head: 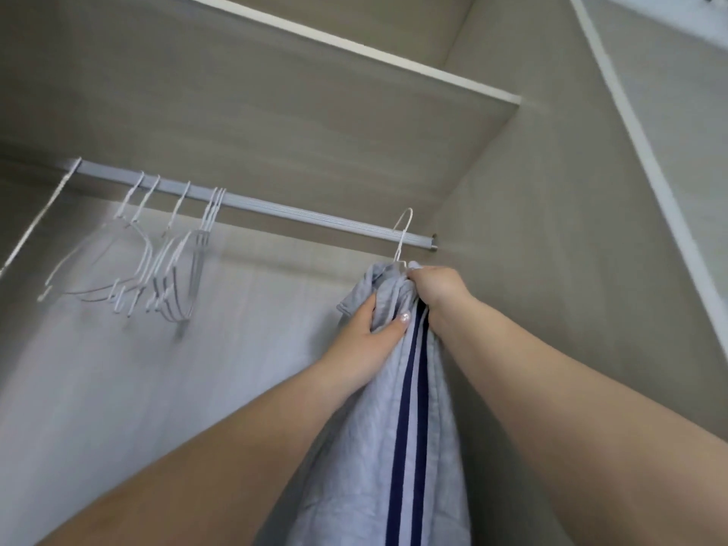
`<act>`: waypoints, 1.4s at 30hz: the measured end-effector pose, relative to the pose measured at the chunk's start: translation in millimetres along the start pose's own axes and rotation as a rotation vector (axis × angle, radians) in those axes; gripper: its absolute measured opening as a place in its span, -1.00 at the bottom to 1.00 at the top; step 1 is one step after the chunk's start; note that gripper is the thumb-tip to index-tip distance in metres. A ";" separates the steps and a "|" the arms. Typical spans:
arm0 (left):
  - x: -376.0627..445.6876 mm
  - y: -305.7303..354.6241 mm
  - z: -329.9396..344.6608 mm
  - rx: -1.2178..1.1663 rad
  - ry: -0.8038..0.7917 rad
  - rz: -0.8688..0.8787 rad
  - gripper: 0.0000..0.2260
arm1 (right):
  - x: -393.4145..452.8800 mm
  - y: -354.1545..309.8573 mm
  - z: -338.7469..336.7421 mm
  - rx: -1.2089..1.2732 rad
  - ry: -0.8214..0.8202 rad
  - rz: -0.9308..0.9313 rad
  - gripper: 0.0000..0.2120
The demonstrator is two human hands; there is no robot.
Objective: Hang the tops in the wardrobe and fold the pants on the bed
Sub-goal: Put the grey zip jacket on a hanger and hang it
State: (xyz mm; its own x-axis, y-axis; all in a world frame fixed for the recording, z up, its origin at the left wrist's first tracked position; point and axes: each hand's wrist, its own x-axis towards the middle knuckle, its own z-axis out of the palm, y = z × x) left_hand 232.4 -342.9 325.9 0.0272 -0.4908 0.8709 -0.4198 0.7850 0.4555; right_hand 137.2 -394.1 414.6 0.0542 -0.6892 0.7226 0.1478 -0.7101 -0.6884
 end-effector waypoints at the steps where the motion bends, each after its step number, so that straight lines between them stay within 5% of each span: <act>1: 9.3 -4.8 0.4 0.004 0.007 -0.003 -0.57 | 12.2 1.8 2.7 -0.014 0.005 -0.001 -0.77; 7: 44.4 -27.9 7.9 0.109 -0.045 -0.004 -0.44 | 65.8 12.7 1.7 -0.056 0.059 0.033 -0.86; 23: 54.2 -60.5 33.1 0.211 -0.140 -0.019 -0.34 | 96.9 48.5 -14.4 -0.537 0.016 0.023 -0.64; 31: 21.5 -35.6 14.3 0.074 0.003 -0.038 -0.54 | 54.2 27.7 -14.2 -0.938 0.221 -0.515 -0.64; 37: -38.1 -8.5 -40.0 -0.048 0.233 -0.163 -0.86 | -26.2 19.5 2.0 -0.733 -0.024 -0.836 -0.67; 42: -123.1 -1.3 -71.8 0.018 0.315 -0.350 -0.92 | -118.4 52.8 16.6 -0.435 -0.241 -0.616 -0.68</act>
State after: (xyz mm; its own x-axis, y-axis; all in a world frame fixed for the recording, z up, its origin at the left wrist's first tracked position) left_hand 294.7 -256.3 231.3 0.4428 -0.5839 0.6805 -0.3520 0.5848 0.7308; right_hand 155.0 -347.7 293.7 0.3076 -0.1387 0.9414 -0.1761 -0.9805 -0.0869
